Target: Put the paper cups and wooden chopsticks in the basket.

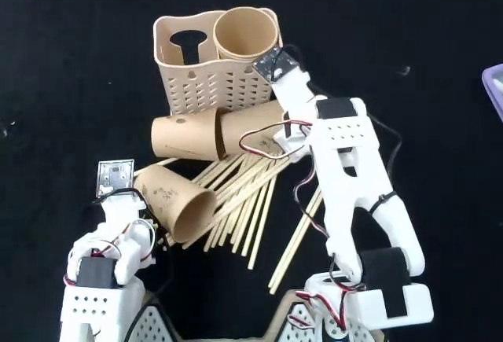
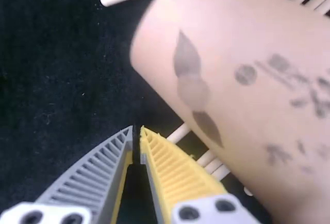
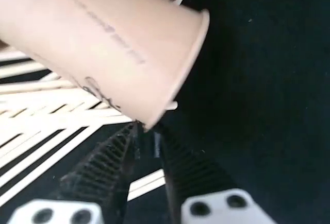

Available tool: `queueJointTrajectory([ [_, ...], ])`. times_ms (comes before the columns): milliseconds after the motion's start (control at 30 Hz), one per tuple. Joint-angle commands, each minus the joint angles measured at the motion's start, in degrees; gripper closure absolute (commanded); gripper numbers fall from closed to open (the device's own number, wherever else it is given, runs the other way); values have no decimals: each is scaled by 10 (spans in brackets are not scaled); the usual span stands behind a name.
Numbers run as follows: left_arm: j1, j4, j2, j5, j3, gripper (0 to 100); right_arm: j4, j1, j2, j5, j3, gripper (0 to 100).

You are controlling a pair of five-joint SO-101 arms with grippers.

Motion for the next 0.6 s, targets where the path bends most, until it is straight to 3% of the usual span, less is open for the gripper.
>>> queueJointTrajectory([
  [0, 5, 3, -3, 3, 10, 970, 48, -8, -39, 3, -19, 988],
  [367, 5, 3, -3, 3, 10, 970, 232, -7, -323, 6, -21, 988],
  [567, 5, 3, -3, 3, 10, 970, 248, -7, -435, 6, -17, 988],
])
